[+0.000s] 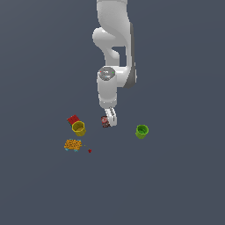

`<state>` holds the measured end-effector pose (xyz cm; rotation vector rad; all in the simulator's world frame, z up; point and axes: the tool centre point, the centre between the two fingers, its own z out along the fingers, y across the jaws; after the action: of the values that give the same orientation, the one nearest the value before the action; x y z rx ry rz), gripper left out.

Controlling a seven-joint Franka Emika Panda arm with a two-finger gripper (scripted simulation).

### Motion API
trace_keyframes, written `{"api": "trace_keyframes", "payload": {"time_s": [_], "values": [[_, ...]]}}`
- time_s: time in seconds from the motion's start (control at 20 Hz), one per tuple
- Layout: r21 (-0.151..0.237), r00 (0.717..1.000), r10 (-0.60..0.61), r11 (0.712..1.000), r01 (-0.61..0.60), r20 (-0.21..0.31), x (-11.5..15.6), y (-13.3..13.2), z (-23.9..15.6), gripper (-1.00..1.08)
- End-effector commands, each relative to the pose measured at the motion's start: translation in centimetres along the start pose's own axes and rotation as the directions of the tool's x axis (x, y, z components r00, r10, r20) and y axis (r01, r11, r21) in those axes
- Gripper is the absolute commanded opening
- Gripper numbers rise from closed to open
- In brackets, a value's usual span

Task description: Pick up a designated object from a clutter of objects.

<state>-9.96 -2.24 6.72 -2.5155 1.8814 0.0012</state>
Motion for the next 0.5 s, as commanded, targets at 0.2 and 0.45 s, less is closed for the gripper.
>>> {"api": "trace_keyframes", "payload": {"time_s": [0.2,0.45], "values": [[0.000,1.000,0.008,1.000,-0.008,0.000,0.0,0.1,0.2,1.00],[0.000,1.000,0.009,1.000,-0.009,-0.001,0.0,0.2,1.3,1.00]]}}
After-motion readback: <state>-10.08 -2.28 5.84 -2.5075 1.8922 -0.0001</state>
